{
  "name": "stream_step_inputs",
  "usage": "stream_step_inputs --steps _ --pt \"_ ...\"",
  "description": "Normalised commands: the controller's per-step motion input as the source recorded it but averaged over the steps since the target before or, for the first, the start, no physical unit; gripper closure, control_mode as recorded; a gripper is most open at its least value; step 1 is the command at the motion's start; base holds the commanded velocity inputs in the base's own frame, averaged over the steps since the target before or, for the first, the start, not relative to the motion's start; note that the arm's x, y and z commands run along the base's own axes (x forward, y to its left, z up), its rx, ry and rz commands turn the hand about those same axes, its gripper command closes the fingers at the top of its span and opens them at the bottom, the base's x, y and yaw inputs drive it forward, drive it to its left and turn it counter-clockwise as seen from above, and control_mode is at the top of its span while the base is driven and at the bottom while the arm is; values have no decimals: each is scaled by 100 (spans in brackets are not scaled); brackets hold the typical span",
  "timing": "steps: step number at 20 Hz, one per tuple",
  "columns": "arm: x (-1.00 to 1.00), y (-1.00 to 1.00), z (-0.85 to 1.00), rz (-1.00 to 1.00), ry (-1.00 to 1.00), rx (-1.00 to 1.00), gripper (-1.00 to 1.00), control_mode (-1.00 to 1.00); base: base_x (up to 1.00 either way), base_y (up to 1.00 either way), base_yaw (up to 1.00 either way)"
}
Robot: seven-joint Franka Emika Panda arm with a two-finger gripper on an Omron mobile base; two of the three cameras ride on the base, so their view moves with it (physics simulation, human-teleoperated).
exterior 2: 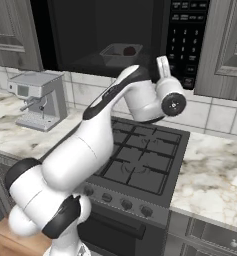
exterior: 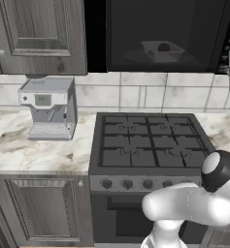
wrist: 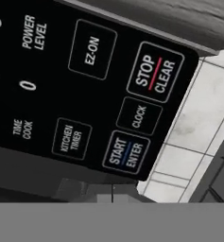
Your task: Place the tupperware containing the shrimp and tomato meal in the microwave. Close the microwave door and press the start button to reheat the meal.
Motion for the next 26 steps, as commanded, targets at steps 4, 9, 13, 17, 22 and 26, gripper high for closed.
stream_step_inputs --steps 4,9,13,17,22,26 --pt "26 -20 -12 0 -5 8 100 -100 0 0 0" --pt "36 -7 -17 0 -2 4 100 -100 0 0 0" --pt "47 -18 -2 0 0 9 100 -100 0 0 0" --pt "50 -24 0 0 0 11 100 -100 0 0 0" --pt "52 -5 0 0 0 3 100 -100 0 0 0" --pt "47 21 -4 -6 0 -3 100 -100 0 0 0"
